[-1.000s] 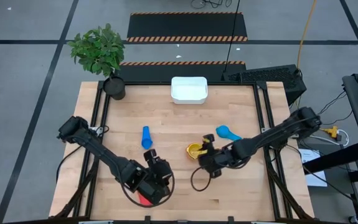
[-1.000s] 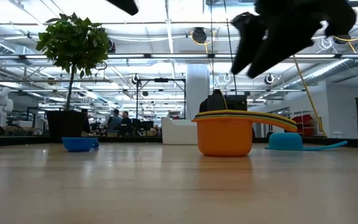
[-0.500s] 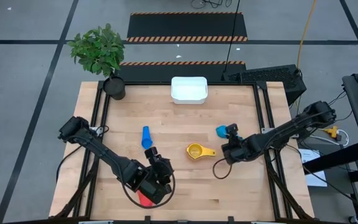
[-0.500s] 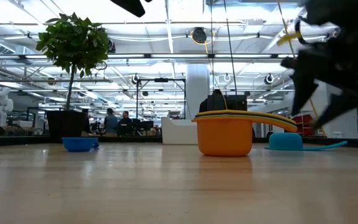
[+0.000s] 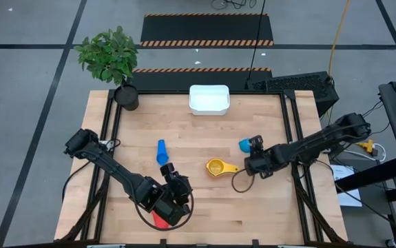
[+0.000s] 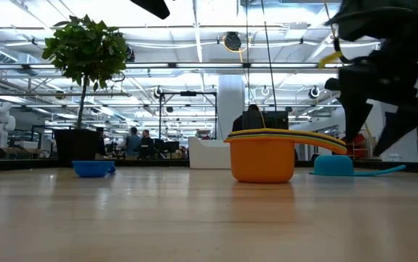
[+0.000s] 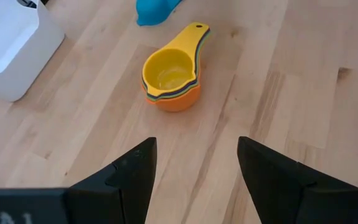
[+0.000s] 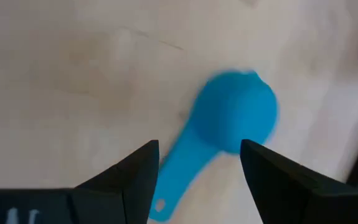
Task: Nest measuring cups in basket
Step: Stack the light blue measuring cup on top of the yellow measuring cup
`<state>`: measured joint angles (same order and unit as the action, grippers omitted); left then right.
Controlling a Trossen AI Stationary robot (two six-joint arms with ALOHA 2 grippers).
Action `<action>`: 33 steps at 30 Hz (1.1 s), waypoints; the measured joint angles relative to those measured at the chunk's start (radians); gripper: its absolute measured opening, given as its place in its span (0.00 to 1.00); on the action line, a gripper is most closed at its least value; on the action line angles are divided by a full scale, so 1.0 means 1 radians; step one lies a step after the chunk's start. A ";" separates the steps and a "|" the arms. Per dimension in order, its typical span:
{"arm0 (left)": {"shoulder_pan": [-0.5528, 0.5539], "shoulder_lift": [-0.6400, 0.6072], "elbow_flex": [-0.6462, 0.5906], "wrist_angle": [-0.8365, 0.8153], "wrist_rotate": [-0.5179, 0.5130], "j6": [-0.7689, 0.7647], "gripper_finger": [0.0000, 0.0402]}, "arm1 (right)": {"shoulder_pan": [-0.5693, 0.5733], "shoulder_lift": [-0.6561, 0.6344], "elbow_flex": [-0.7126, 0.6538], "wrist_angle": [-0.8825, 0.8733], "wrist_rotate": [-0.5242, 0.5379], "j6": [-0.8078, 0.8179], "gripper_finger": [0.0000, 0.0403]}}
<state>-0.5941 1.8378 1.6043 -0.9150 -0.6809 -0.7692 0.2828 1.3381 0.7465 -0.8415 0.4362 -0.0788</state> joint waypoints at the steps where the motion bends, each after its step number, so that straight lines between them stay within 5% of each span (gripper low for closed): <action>1: 0.000 0.000 0.000 0.000 0.000 0.001 0.57 | -0.014 0.017 0.030 -0.045 0.000 0.040 0.55; 7: 0.001 0.000 0.000 0.000 0.001 0.028 0.57 | -0.092 0.096 0.091 -0.224 -0.007 0.152 0.55; 25: -0.003 0.000 0.000 -0.001 0.003 0.052 0.57 | -0.128 0.154 0.004 -0.226 -0.096 -0.008 0.54; 33: -0.001 0.000 0.000 -0.001 0.002 0.062 0.57 | -0.118 0.154 0.076 -0.321 -0.136 0.296 0.55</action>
<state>-0.5956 1.8378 1.6043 -0.9161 -0.6785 -0.7077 0.1650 1.4917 0.8225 -1.1623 0.2999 0.2167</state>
